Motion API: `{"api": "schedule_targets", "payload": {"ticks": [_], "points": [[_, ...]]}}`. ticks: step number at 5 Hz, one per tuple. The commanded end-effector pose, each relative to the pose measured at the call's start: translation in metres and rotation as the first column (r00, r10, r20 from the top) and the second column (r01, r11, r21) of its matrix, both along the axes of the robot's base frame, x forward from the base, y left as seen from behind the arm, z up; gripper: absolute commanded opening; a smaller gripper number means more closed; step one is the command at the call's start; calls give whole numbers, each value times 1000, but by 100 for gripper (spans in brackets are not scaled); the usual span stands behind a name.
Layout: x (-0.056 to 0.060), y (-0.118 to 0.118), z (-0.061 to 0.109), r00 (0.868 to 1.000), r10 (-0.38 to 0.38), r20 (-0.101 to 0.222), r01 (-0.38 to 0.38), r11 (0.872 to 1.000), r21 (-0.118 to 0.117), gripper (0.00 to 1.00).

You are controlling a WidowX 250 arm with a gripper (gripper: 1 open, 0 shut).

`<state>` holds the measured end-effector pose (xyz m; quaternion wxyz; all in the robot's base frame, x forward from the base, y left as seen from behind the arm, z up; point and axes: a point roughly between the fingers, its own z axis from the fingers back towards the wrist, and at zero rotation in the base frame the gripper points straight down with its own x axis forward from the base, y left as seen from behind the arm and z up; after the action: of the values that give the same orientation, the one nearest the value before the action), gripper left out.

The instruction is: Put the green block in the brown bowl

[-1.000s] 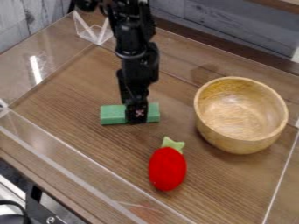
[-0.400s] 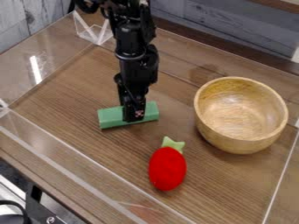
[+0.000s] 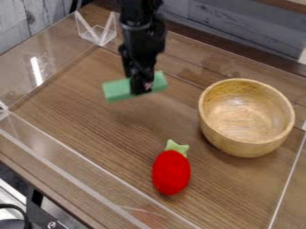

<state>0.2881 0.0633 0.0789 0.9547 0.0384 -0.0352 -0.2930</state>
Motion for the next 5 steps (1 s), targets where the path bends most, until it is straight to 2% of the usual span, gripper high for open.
{"api": "schedule_targets", "payload": {"ticks": [1,2,3,4,5], "points": [[26,0,35,989,-19,144,15,1000,27,0],[41,8,37,981,-10,195,5,1000,28,0],[32,-30,38,975,-99,201,97,995,18,0],[27,-70,38,957,-203,207,206,979,8,0],[22,-106,38,931,-294,215,301,954,0,0]]}}
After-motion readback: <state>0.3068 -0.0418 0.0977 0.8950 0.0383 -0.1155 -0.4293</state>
